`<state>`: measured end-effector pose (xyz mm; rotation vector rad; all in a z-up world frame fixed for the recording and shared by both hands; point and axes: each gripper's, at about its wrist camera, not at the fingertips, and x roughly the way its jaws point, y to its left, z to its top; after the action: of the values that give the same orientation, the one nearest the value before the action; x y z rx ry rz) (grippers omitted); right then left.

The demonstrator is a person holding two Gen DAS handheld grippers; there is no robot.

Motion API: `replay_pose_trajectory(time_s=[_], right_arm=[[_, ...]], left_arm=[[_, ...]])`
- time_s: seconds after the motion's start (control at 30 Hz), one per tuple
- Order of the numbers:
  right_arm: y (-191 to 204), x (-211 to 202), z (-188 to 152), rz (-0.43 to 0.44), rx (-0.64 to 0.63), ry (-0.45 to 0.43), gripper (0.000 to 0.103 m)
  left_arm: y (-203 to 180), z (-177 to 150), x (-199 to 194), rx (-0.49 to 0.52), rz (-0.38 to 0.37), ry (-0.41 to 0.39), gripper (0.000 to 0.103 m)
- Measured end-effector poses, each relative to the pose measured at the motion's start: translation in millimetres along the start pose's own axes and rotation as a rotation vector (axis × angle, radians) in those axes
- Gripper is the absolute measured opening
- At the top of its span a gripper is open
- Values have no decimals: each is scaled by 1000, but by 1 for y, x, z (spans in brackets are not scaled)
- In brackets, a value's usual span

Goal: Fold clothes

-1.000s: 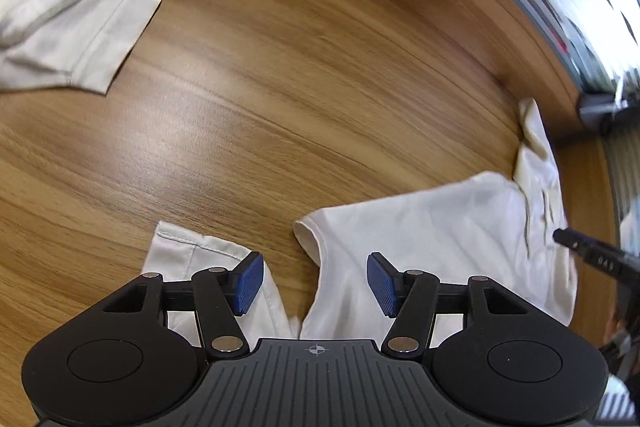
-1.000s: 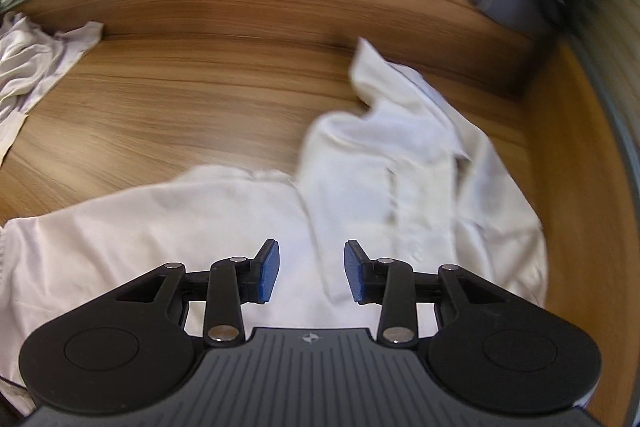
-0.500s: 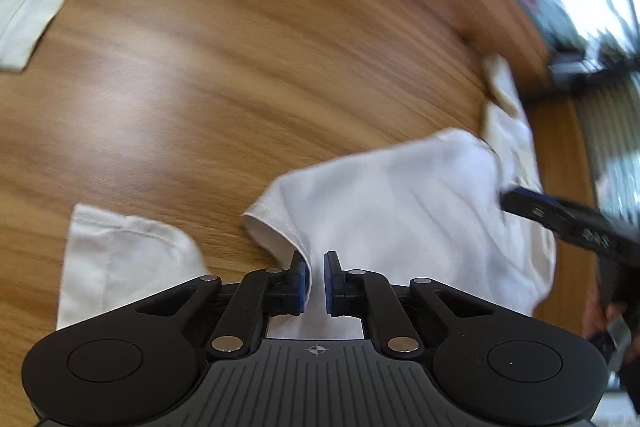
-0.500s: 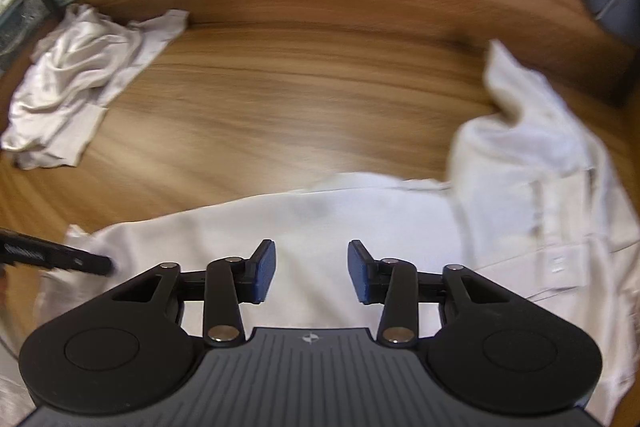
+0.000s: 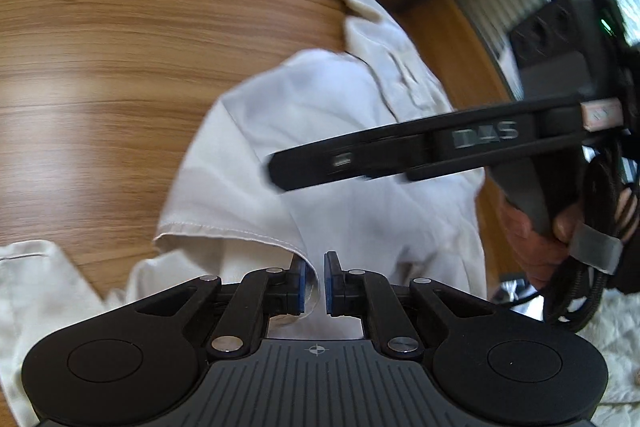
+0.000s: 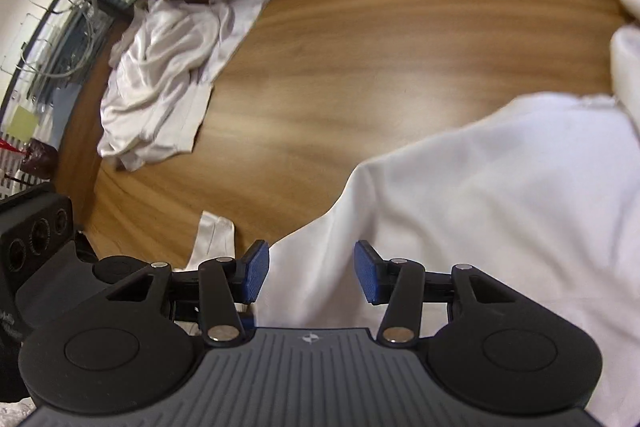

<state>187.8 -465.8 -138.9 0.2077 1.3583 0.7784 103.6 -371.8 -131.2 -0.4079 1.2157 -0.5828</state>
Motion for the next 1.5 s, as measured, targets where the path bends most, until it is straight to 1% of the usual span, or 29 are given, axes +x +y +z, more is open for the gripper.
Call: replay_pose_trajectory(time_s=[0.1, 0.23, 0.27, 0.3, 0.33, 0.37, 0.4, 0.53, 0.63, 0.73, 0.83, 0.97, 1.2, 1.3, 1.37, 1.43, 1.5], right_arm=[[-2, 10, -9, -37, 6, 43, 53], [-12, 17, -18, -109, 13, 63, 53], [-14, 18, -19, -117, 10, 67, 49], [-16, 19, -22, -118, 5, 73, 27], [-19, 20, -23, -123, -2, 78, 13], [-21, 20, -24, -137, -13, 81, 1], [-22, 18, -26, -152, -29, 80, 1], [-31, 7, -34, -196, -68, 75, 1], [-42, 1, -41, -193, -52, 75, 1], [-50, -5, -50, -177, -26, 74, 2], [-57, -13, -56, -158, -4, 56, 4], [-62, -17, -59, -148, 28, 33, 6], [-63, -21, -61, -136, 41, 11, 6], [-65, -22, -61, -130, 49, 6, 6], [-66, -21, -61, -127, 51, 3, 6], [-66, -22, -60, -126, 51, -4, 6], [-68, -29, -55, -135, 50, -35, 6]], left_arm=[[-13, -4, 9, 71, -42, 43, 10], [-35, -8, 19, 191, -102, 99, 10], [-39, -9, 20, 216, -105, 111, 10], [-43, -10, 21, 236, -100, 121, 10], [-46, -11, 23, 257, -95, 131, 10], [-48, -12, 23, 271, -87, 136, 10], [-48, -13, 21, 278, -76, 136, 11], [-42, -17, 7, 275, -27, 118, 29], [-30, -17, -8, 236, 13, 90, 33], [-20, -15, -14, 196, 83, 56, 34], [-22, -11, -5, 216, 143, 55, 34], [-33, -7, 13, 279, 179, 67, 34], [-31, -7, 34, 235, 234, 96, 34], [-34, -6, 43, 241, 243, 110, 34], [-38, -7, 52, 259, 270, 123, 33], [-42, -9, 58, 283, 311, 122, 2], [-45, -10, 63, 305, 348, 114, 2]])
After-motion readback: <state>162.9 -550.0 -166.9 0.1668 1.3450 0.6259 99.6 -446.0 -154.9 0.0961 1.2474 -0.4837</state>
